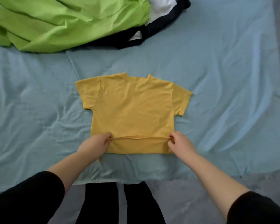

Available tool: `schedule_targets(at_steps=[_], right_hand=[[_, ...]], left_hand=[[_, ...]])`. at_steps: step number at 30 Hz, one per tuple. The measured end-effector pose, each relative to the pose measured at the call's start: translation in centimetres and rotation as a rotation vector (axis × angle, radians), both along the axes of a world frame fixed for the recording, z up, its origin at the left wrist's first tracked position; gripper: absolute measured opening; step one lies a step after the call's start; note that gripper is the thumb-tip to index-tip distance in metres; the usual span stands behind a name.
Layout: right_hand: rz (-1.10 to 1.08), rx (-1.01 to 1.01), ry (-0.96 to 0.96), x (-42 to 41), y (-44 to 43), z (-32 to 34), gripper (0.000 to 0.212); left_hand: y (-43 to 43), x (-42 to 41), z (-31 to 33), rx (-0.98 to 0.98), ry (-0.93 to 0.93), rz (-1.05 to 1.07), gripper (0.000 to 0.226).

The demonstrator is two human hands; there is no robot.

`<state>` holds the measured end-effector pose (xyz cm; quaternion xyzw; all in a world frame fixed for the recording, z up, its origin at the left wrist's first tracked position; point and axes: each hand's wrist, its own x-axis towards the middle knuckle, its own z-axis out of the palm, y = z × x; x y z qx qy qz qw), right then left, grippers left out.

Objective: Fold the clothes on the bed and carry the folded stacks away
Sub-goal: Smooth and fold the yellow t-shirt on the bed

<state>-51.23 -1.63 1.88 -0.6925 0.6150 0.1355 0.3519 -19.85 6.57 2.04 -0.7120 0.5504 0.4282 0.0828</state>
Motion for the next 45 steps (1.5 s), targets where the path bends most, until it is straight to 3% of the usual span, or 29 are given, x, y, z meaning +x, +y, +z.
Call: schedule_targets(at_steps=[7,17,20,22,25,29,36,40,42,45], right_hand=[[-0.094,-0.17,-0.091,3.3,-12.0,-1.5,0.022],[-0.121,-0.306,-0.049,4.6,-17.3,-3.0,0.019],[0.007,-0.453,0.057,5.3,-16.8,-2.9,0.027],[0.101,-0.548,0.049,6.6,-14.9,-2.8,0.032],[0.337,-0.41,-0.022,9.5,-11.4,-3.6,0.04],[0.361,-0.206,0.073,11.2,-9.7,-6.3,0.06],[0.363,-0.289,0.169,11.1,-9.2,-7.1,0.062],[0.436,-0.347,0.173,12.2,-9.4,-7.4,0.064],[0.452,-0.301,0.206,11.6,-10.6,-8.0,0.066],[0.358,-0.309,0.264,10.9,-11.8,-8.8,0.068]], left_hand=[[-12.2,2.9,-1.3,-0.176,-0.067,0.069,0.028],[-19.4,4.3,-2.5,-0.219,-0.055,0.102,0.031],[-18.1,3.8,-2.5,-0.402,-0.154,0.095,0.037],[-15.8,2.0,-2.7,-0.545,-0.083,0.094,0.039],[-11.5,-1.1,-3.7,-0.344,0.091,-0.097,0.056],[-8.9,-0.5,-6.2,-0.264,-0.123,-0.284,0.062],[-11.2,4.8,-6.1,-0.221,-0.445,-0.089,0.068],[-11.8,2.1,-6.6,-0.33,-0.351,-0.247,0.07],[-12.0,1.5,-7.4,-0.28,-0.298,-0.363,0.07],[-12.7,2.0,-8.3,-0.192,-0.277,-0.372,0.071]])
